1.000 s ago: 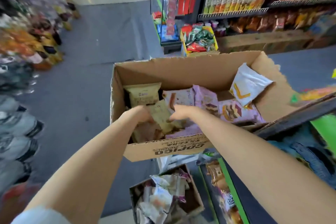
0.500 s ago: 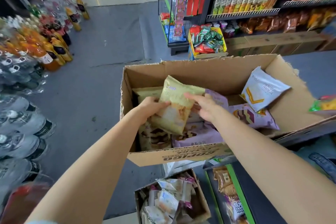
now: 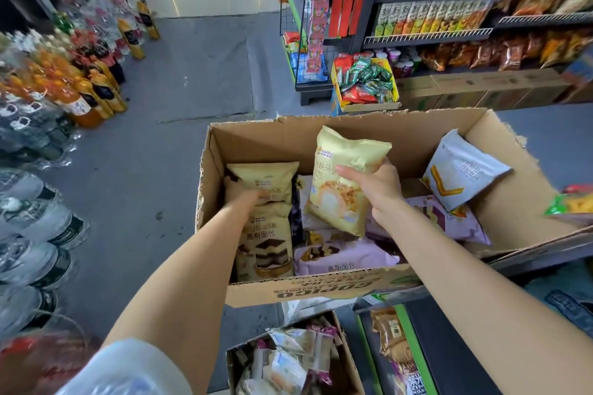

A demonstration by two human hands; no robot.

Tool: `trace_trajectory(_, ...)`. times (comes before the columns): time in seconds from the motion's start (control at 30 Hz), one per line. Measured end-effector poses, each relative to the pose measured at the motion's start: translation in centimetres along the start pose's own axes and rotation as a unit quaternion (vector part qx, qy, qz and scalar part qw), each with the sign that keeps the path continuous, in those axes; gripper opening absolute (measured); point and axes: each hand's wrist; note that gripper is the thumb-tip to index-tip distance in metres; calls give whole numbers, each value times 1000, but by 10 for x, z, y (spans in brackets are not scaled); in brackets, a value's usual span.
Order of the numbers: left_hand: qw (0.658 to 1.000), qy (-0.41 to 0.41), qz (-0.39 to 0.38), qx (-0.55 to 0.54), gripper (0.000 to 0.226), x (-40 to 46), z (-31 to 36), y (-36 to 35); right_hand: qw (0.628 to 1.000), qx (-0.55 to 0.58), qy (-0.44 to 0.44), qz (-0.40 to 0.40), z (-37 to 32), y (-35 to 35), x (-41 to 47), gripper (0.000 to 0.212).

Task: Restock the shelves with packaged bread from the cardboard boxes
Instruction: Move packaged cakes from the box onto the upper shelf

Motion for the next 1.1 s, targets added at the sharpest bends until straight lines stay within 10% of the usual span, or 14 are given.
trace_trajectory(0.4, 955, -293, 0, 39, 28, -49, 12, 2, 996, 59, 61, 10, -18, 15, -27, 54)
trace_trajectory(0.77, 913, -402, -54, 44, 39, -181, 68, 24, 977, 176, 87, 77, -84, 69, -113, 57)
trace_trajectory(1.1, 812, -533, -226, 74, 33, -357, 39, -1, 925, 125, 170, 316, -122, 183, -281, 36)
Point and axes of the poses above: each hand's wrist, its own x-axis towards the middle knuckle, its own y-axis out of the back of the hand, z = x × y, and after that the axes turned 10 degrees about y, right-handed
